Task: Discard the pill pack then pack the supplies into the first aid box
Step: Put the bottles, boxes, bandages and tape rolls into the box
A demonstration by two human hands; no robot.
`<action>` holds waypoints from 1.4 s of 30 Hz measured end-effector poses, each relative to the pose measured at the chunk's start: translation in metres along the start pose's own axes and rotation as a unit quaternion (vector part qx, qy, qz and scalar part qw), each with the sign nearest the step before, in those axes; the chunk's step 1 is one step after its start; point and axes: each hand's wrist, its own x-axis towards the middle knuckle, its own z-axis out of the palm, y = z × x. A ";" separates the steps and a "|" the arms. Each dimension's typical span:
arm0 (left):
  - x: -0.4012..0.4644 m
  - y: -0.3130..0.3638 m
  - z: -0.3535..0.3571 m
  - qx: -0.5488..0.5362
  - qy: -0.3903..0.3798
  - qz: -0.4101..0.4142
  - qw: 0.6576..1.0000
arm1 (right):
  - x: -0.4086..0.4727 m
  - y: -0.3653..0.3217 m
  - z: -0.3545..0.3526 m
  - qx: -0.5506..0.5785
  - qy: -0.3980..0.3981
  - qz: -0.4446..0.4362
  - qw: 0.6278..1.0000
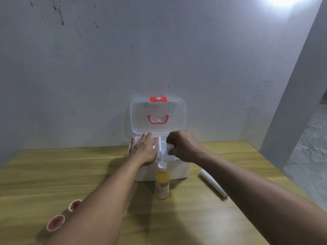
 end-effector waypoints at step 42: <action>0.003 -0.002 0.002 0.032 -0.017 0.006 0.999 | -0.021 0.006 -0.087 0.155 0.026 0.015 0.987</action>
